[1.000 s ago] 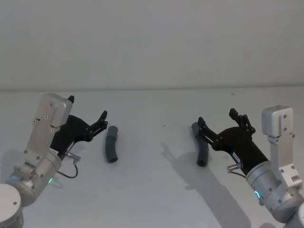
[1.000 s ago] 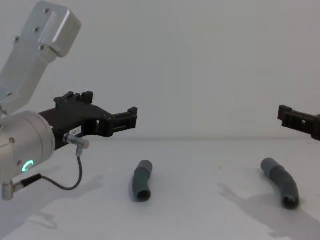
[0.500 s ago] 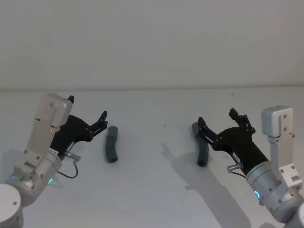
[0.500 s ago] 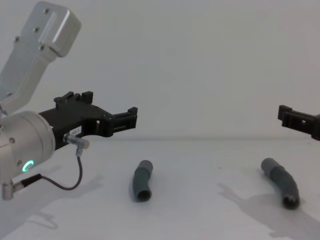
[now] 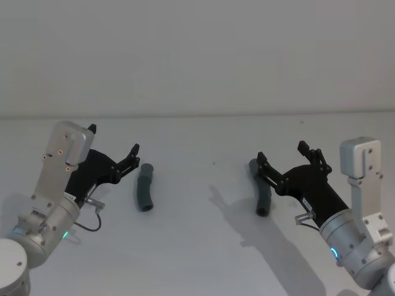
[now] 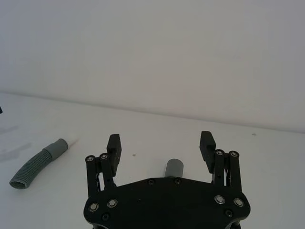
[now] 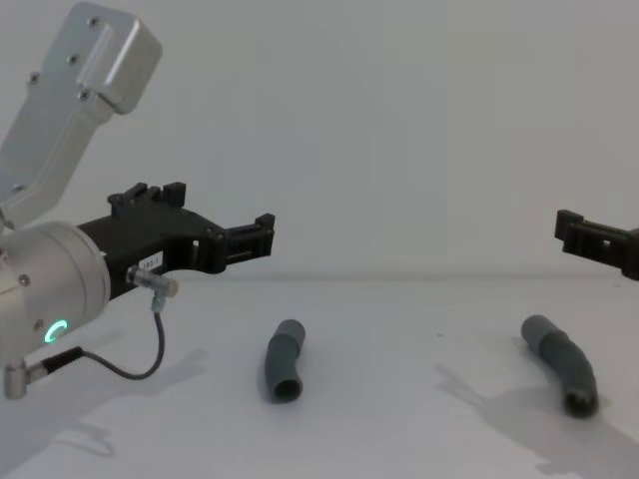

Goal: Use both hands to pick up one end of the pipe from the table, align the ends, and insert them.

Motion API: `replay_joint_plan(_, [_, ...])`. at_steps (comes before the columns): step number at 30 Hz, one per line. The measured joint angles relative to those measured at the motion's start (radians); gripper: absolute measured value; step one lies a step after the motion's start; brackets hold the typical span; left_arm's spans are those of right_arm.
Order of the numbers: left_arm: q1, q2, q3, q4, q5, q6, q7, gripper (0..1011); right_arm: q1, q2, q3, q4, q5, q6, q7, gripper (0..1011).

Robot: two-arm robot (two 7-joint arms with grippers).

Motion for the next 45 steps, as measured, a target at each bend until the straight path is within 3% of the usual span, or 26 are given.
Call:
replay_joint_plan(35, [0.000,-0.001,-0.001,-0.002,0.000,0.006,0.000,1002,0.000,0.000,0.000,0.000,0.000,0.000,0.000,1003])
replay_joint_plan(43, [-0.006,-0.008,-0.004,-0.017,0.002,0.065,0.009,1001,0.000,0.000,0.000,0.000,0.000,0.000,0.000,1003])
replay_joint_plan(45, [-0.013,-0.014,-0.008,-0.028,0.001,0.110,0.013,1002,0.000,0.000,0.000,0.000,0.000,0.000,0.000,1003])
